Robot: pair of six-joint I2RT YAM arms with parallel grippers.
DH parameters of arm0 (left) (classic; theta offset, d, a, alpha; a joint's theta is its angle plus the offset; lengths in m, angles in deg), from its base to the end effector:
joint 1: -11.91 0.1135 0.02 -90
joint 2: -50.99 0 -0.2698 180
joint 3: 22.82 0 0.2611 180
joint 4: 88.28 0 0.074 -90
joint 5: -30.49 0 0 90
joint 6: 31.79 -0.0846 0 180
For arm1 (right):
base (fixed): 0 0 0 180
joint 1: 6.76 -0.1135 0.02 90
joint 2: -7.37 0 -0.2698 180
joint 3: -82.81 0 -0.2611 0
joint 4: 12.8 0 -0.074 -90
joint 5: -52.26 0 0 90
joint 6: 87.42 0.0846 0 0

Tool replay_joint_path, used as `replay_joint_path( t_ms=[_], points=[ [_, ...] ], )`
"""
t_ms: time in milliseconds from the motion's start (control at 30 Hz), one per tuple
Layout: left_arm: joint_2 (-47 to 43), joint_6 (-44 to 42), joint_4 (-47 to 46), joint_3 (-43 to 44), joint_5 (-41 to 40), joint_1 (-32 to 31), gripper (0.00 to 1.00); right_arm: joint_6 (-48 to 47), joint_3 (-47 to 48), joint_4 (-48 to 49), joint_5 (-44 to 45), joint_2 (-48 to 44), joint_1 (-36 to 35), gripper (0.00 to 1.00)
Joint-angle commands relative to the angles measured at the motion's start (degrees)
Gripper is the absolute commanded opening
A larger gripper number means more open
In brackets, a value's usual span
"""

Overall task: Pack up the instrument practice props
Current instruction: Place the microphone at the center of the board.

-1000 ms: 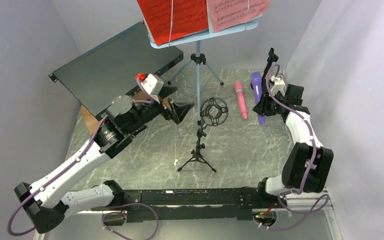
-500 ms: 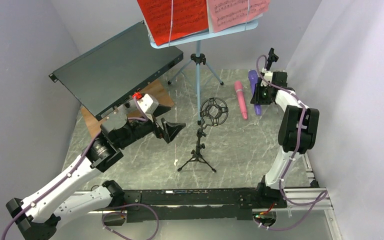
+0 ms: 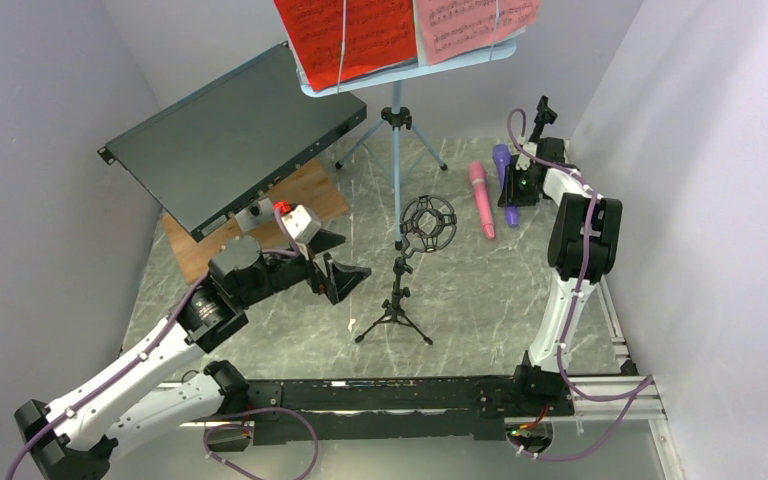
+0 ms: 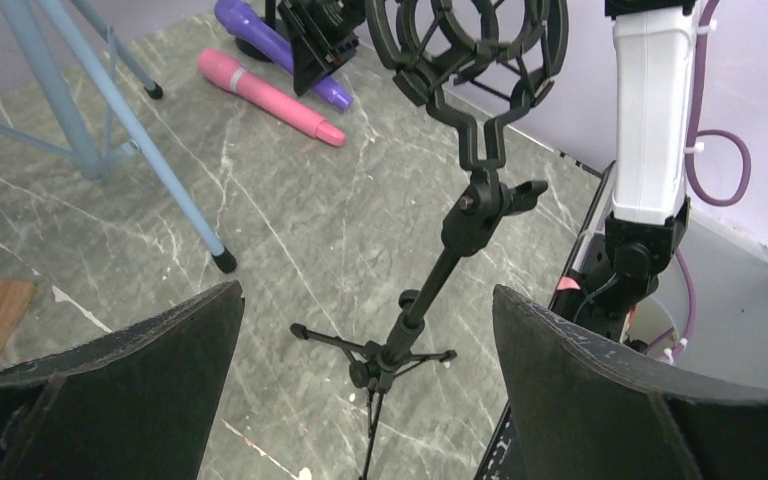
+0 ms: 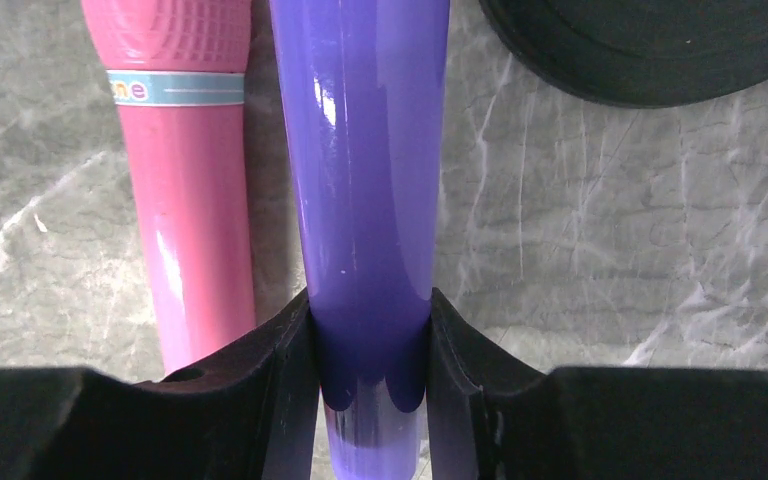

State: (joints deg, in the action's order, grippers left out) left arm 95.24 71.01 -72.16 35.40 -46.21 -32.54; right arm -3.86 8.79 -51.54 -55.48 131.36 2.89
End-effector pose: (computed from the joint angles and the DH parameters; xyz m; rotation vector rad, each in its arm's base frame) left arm 0.1551 -0.1794 0.3589 0.6407 1.5675 -0.9487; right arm 0.5011 -0.0591 0.1272 -0.0467 2.5147 0.2832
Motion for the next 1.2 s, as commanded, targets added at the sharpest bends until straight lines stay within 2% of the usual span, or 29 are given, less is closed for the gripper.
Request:
replay_joint_path(
  t_ms=[0,300,600,833,1167],
  points=[
    [-1.4,2.1,-2.4,-1.3,3.2,0.1,0.99,-0.1,3.4,-1.4,1.3,0.2,0.0,0.27],
    [-2.3,2.5,-5.7,-3.3,4.2,0.1,1.00,-0.2,2.6,-1.0,1.5,0.4,0.0,0.39],
    [-2.4,3.3,-7.2,-4.2,5.2,0.1,1.00,-0.2,1.0,-0.5,1.5,-0.5,0.0,0.43],
    [-2.7,3.9,-7.4,-4.7,6.0,0.1,0.99,0.0,-0.1,-0.4,1.4,-1.6,0.2,0.50],
    [-1.6,7.2,-13.3,-7.6,10.7,0.1,0.99,0.1,-5.3,1.7,-0.5,-8.7,2.0,0.54]
  ],
)
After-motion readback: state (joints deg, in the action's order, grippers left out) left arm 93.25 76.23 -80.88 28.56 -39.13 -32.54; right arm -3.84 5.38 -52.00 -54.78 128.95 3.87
